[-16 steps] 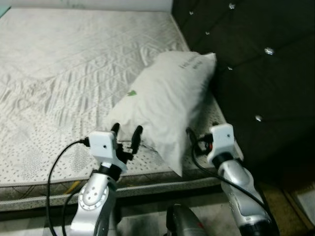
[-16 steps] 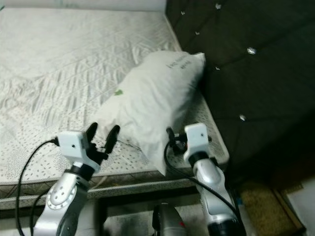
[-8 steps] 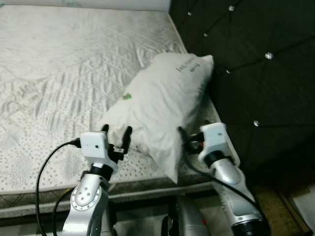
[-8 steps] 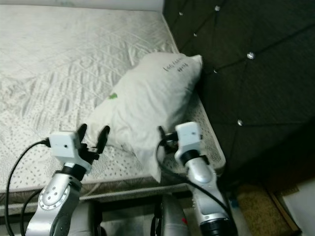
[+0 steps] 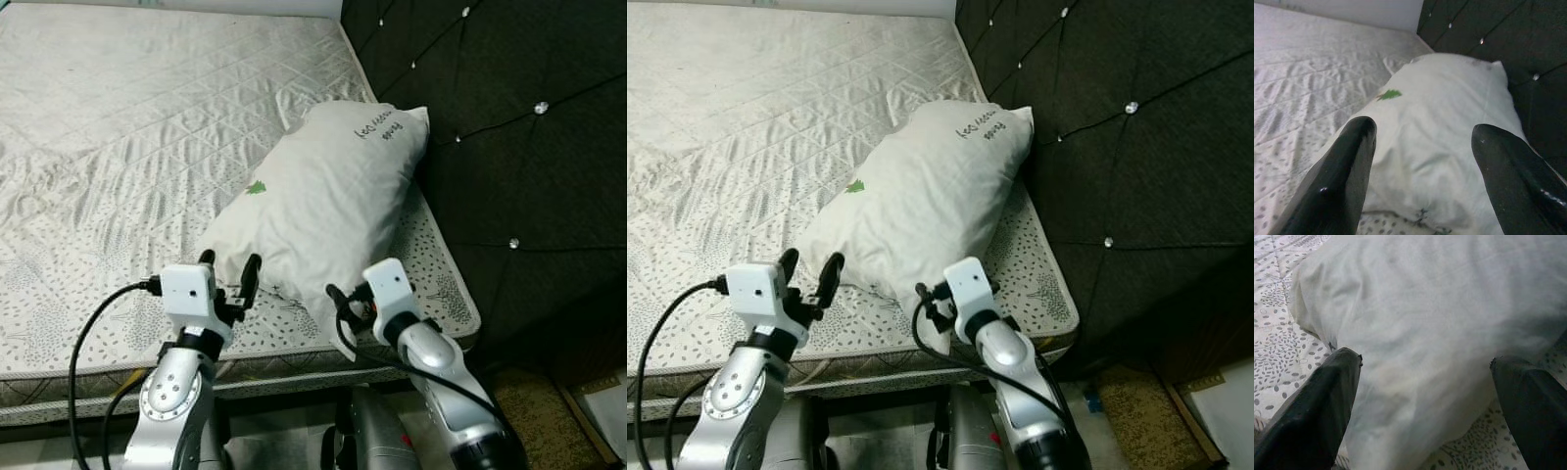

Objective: Clean up the room

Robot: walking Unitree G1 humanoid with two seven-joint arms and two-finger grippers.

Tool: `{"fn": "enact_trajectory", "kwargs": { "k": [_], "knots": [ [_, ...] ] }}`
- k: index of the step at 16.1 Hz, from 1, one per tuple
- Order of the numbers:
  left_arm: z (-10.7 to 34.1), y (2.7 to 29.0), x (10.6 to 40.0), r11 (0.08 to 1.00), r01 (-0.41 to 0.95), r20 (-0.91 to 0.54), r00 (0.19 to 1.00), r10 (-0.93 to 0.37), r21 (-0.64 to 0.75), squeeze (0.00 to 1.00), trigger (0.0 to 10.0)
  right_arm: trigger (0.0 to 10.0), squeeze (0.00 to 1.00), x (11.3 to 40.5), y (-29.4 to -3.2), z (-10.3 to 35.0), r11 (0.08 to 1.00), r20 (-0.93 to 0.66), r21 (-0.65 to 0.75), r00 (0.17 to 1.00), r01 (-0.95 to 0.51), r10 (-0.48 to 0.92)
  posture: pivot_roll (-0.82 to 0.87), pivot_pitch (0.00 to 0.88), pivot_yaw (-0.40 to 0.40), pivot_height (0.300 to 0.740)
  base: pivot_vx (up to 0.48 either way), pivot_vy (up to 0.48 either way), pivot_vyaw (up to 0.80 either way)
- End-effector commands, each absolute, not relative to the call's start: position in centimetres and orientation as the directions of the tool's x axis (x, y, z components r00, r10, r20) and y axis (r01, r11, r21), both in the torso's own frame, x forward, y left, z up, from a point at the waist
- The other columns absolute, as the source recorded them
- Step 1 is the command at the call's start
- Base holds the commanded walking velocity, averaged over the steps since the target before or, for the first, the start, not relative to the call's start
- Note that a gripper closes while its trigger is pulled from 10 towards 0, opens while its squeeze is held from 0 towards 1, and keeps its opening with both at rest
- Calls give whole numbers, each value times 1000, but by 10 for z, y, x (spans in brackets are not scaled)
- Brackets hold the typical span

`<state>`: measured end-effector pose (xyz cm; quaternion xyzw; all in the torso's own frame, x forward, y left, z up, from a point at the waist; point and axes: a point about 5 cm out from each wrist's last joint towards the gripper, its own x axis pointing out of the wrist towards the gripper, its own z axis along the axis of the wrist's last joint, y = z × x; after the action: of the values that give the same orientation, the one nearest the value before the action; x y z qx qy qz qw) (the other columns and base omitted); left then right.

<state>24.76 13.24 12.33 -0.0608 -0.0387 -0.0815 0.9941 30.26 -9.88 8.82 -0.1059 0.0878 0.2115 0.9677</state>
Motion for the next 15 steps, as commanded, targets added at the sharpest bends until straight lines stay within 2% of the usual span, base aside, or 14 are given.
{"fn": "enact_trajectory", "kwargs": {
  "k": [1,2,5,6,8,12,15],
  "knots": [
    [118,135,239,981,160,47,987,-156,-106,0,10000,10000,0,302,-96,80,892,-248,-151,890,-425,382,22,180,-92,626,0,0,0],
    [117,138,235,982,160,39,987,-157,-99,0,10000,10000,0,302,-91,79,887,-256,-105,874,-449,412,38,186,-95,626,0,0,0],
    [118,144,225,985,147,23,989,-145,-85,0,10000,10000,0,310,-76,81,898,-265,-116,884,-425,384,71,209,-97,626,0,0,0],
    [118,144,223,986,144,12,990,-143,-87,0,10000,10000,0,313,-76,73,919,-339,-106,883,-379,325,82,221,-94,626,0,0,0],
    [119,144,220,986,145,3,989,-145,-85,0,10000,10000,0,317,-79,66,949,-393,-40,878,-312,272,93,226,-90,626,0,0,0],
    [122,145,220,986,148,-5,989,-149,-77,0,10000,10000,0,320,-80,58,988,-477,3,868,-155,138,111,233,-84,626,0,0,0],
    [123,147,218,987,144,-10,989,-145,-71,0,10000,10000,0,326,-78,61,997,-458,-25,887,-76,57,117,229,-86,626,0,0,0]
  ]
}}
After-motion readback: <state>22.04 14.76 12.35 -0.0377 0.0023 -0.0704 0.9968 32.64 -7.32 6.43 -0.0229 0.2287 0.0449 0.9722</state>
